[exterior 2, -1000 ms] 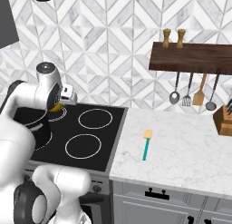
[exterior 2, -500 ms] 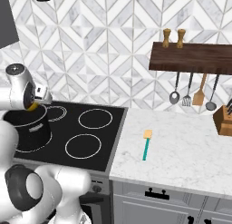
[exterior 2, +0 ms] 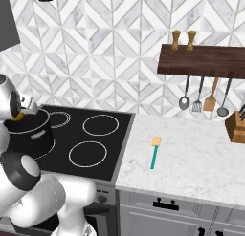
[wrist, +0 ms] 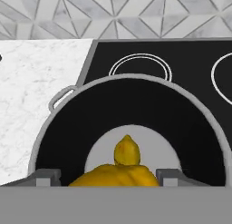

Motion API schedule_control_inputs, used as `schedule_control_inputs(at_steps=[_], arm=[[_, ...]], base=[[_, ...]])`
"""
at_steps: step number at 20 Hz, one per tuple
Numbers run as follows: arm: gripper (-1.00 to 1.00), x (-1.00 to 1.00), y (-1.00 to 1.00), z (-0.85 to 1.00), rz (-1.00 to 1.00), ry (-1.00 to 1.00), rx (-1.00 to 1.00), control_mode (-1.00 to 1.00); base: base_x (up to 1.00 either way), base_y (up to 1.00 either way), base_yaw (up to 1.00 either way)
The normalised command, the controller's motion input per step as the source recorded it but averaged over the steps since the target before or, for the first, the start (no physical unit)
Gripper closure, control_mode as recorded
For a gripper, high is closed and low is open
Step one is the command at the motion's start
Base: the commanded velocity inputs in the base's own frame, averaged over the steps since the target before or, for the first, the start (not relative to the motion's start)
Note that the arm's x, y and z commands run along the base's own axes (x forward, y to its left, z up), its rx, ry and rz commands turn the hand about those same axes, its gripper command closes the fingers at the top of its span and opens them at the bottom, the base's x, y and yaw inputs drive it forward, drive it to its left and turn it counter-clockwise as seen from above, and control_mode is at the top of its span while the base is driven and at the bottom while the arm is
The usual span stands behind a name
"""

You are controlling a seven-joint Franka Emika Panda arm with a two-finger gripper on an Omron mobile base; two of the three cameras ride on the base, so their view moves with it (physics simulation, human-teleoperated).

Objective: Put the lemon and lemon in the pot. Retrieve the spatula and lightly stir the vegetables in the pot.

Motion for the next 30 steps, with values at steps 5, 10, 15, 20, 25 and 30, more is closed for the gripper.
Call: schedule_control_inputs(at_steps=[5, 10, 15, 20, 25, 30], arm=[[1.0, 0.29, 0.13, -0.67, 0.0, 0.02, 0.0, -1.0], [1.0, 0.4, 0.05, -0.57, -0.02, 0.06, 0.0, -1.0], [1.0, 0.23, 0.16, -0.48, -0.02, 0.08, 0.0, -1.0], [-1.0, 0.0, 0.16, 0.0, -0.05, 0.01, 0.0, -1.0], [-1.0, 0.0, -0.03, 0.34, -0.09, 0.0, 0.0, -1.0], [-1.0, 0.0, -0.01, 0.46, -0.05, 0.0, 0.0, -1.0]], base=[[0.0, 0.0, 0.0], [0.0, 0.0, 0.0], [0.0, 0.0, 0.0], [0.0, 0.0, 0.0], [0.0, 0.0, 0.0], [0.0, 0.0, 0.0]])
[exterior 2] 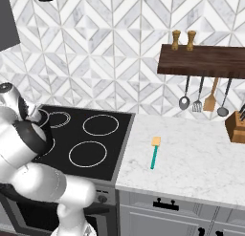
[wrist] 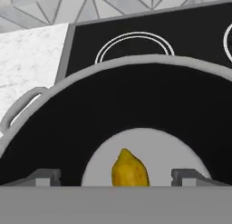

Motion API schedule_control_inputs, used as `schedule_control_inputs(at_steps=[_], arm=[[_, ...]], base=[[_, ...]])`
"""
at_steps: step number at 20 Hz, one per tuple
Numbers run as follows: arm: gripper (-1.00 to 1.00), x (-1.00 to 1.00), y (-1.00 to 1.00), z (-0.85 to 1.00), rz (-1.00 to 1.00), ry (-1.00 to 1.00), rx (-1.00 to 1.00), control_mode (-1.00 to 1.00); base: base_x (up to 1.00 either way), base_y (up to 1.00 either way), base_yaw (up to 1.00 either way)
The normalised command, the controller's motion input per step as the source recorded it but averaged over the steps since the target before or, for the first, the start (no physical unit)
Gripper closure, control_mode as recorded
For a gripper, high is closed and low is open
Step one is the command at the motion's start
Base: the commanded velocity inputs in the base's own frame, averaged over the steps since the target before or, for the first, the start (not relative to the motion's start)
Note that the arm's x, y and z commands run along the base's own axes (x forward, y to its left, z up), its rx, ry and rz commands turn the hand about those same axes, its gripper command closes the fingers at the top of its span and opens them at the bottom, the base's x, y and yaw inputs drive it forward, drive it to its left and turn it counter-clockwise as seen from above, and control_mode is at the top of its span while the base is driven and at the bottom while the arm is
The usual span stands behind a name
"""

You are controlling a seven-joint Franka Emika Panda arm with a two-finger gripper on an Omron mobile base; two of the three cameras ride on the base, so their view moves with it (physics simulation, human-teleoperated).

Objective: Put the lemon and lemon in the pot. Retrieve the spatula and lightly stir the vegetables in the pot.

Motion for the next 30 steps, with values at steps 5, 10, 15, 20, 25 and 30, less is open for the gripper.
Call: schedule_control_inputs(at_steps=[5, 10, 15, 20, 25, 30], arm=[[-1.0, -0.29, -0.49, 0.69, -0.01, -0.03, 0.0, -1.0], [-1.0, -0.94, -1.0, 0.36, 0.03, -0.09, 0.04, -1.0], [-1.0, -0.81, -1.0, 0.02, 0.1, -0.12, 0.06, -1.0], [-1.0, -0.35, -1.0, 0.0, 0.11, -0.11, 0.05, -1.0], [-1.0, -0.01, -1.0, 0.0, 0.07, -0.1, 0.03, -1.0], [-1.0, 0.03, -1.0, 0.0, 0.05, -0.16, 0.07, -1.0]], base=[[0.0, 0.0, 0.0], [0.0, 0.0, 0.0], [0.0, 0.0, 0.0], [0.0, 0.0, 0.0], [0.0, 0.0, 0.0], [0.0, 0.0, 0.0]])
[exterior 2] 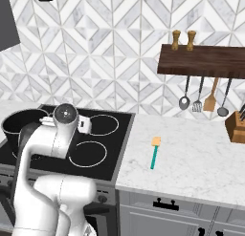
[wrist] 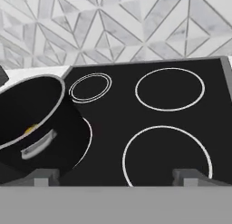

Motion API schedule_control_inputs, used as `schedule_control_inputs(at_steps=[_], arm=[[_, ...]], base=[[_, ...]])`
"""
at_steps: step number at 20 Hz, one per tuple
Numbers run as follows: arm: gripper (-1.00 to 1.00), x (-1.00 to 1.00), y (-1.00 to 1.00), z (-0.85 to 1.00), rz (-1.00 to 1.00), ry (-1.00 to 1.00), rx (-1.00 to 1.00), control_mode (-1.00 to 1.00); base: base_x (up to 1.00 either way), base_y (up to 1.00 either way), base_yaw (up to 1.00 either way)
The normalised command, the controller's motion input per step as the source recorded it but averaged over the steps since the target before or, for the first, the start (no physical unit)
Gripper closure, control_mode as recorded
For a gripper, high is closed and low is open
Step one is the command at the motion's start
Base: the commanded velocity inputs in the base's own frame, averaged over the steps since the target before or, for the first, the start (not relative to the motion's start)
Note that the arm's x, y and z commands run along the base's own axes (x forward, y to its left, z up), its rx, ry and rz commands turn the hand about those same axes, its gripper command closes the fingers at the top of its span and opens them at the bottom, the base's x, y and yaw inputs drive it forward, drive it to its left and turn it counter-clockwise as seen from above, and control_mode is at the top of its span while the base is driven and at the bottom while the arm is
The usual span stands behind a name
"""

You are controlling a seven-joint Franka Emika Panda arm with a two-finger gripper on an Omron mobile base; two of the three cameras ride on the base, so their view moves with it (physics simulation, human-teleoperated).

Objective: Put the lemon and lemon in the pot. Retrieve the spatula and lightly stir the vegetables in the pot.

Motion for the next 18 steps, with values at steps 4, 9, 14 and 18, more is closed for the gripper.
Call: schedule_control_inputs(at_steps=[4, 9, 14, 18], arm=[[-1.0, 0.04, -1.0, 0.0, 0.04, -0.21, 0.04, -1.0], [-1.0, 0.0, -1.0, -0.04, 0.0, -0.07, 0.0, -1.0], [-1.0, 0.0, -1.0, -0.17, 0.02, -0.04, 0.0, -1.0], [-1.0, 0.04, -1.0, -0.26, 0.06, -0.11, 0.0, -1.0]], base=[[0.0, 0.0, 0.0], [0.0, 0.0, 0.0], [0.0, 0.0, 0.0], [0.0, 0.0, 0.0]])
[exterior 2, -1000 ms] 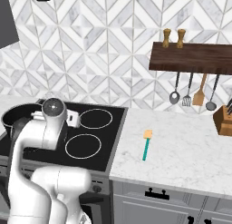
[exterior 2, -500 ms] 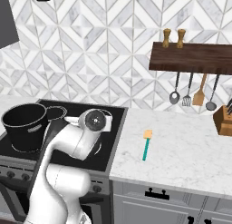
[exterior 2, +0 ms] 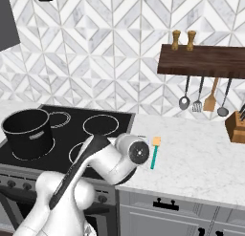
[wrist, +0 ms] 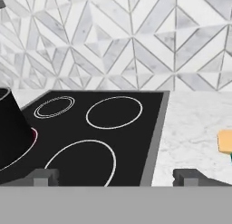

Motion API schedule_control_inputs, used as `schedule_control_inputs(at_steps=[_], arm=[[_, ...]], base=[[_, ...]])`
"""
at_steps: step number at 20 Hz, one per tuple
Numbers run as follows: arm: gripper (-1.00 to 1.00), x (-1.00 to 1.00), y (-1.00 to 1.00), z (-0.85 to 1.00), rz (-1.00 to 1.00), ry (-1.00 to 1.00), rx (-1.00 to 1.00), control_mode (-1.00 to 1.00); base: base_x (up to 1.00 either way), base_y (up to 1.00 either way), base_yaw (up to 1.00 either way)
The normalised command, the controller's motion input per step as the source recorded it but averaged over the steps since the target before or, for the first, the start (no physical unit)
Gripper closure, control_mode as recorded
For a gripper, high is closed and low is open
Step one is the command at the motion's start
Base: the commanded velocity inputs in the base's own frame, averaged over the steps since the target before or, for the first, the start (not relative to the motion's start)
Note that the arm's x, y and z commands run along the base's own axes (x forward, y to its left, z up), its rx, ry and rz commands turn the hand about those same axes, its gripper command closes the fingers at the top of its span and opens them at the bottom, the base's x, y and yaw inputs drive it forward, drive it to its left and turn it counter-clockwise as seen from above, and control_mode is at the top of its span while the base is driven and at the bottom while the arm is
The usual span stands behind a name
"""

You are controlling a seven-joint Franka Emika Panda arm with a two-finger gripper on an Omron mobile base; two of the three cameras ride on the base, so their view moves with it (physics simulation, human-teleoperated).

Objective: Put the lemon and lemon in the pot. Retrieve the spatula and lightly stir the vegetables in the pot.

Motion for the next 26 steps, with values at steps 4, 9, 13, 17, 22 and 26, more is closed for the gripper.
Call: schedule_control_inputs(at_steps=[4, 9, 13, 17, 22, 26], arm=[[-1.0, 0.01, -1.0, -0.37, 0.08, -0.13, -0.01, -1.0], [-1.0, 0.0, -0.8, -0.4, 0.1, -0.15, -0.03, -1.0], [-1.0, 0.01, -0.17, -0.48, 0.08, -0.16, -0.09, -1.0], [-1.0, 0.16, 0.0, -0.55, 0.02, -0.11, -0.14, -1.0], [-1.0, 0.47, -0.05, -0.27, 0.0, -0.04, -0.09, -1.0], [-1.0, 0.56, -0.06, -0.22, 0.0, 0.0, -0.01, -1.0]], base=[[0.0, 0.0, 0.0], [0.0, 0.0, 0.0], [0.0, 0.0, 0.0], [0.0, 0.0, 0.0], [0.0, 0.0, 0.0], [0.0, 0.0, 0.0]])
